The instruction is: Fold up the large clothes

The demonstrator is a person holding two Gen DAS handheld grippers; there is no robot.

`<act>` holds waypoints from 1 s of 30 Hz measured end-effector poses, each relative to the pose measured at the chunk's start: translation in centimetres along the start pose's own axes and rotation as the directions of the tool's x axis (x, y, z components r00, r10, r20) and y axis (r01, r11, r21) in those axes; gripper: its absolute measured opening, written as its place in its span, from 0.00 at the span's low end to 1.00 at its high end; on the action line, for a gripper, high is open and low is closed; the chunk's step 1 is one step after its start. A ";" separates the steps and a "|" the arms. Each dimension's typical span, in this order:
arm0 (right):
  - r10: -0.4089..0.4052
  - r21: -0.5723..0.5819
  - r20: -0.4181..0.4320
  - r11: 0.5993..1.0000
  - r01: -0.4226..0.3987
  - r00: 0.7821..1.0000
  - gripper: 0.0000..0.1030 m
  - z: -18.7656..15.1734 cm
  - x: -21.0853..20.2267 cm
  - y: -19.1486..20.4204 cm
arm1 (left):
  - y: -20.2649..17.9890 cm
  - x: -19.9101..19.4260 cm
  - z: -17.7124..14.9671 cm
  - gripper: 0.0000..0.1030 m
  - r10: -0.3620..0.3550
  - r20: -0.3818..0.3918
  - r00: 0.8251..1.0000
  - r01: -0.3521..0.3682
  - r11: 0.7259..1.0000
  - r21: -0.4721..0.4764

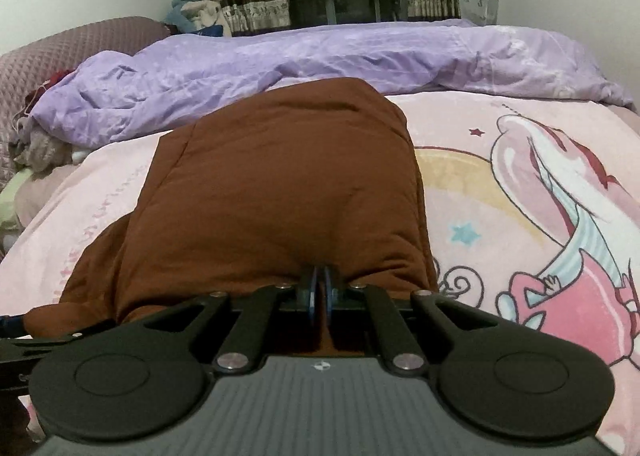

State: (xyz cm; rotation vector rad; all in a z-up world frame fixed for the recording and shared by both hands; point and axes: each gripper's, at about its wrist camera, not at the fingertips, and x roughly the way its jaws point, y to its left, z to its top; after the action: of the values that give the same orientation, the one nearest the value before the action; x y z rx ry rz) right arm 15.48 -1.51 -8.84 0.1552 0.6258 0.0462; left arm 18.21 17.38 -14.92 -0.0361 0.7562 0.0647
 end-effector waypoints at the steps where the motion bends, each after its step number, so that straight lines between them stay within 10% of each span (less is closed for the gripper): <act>1: 0.002 -0.003 -0.001 1.000 -0.002 1.000 0.09 0.0 -0.7 -0.3 | 0.0 -0.1 -0.1 1.00 0.002 0.001 1.000 -0.002 1.000 0.001; 4: 0.055 -0.034 -0.015 0.998 -0.055 0.998 0.22 0.5 -3.1 -0.3 | 0.1 -0.2 -0.2 1.00 0.005 0.003 1.000 -0.005 1.000 -0.001; 18: 0.083 -0.073 -0.061 0.993 -0.088 0.995 0.16 -2.6 -3.4 -2.6 | -0.1 -2.5 1.4 1.00 -0.046 -0.005 0.999 0.045 0.998 -0.031; 22: 0.050 -0.082 -0.049 0.995 -0.054 0.998 0.16 -2.6 -3.2 -2.1 | -1.0 -4.7 5.2 1.00 -0.053 0.135 0.989 0.052 0.999 0.010; 30: 0.021 -0.112 -0.041 0.993 -0.026 0.999 0.17 -2.5 -3.6 -1.5 | -4.3 1.6 4.5 1.00 0.010 0.074 0.997 -0.018 0.993 0.120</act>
State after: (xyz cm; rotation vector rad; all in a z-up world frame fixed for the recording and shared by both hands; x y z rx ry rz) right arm 11.12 -2.96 -9.03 0.0523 0.6596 0.1074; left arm 22.76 13.42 -12.69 0.0863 0.6856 0.0334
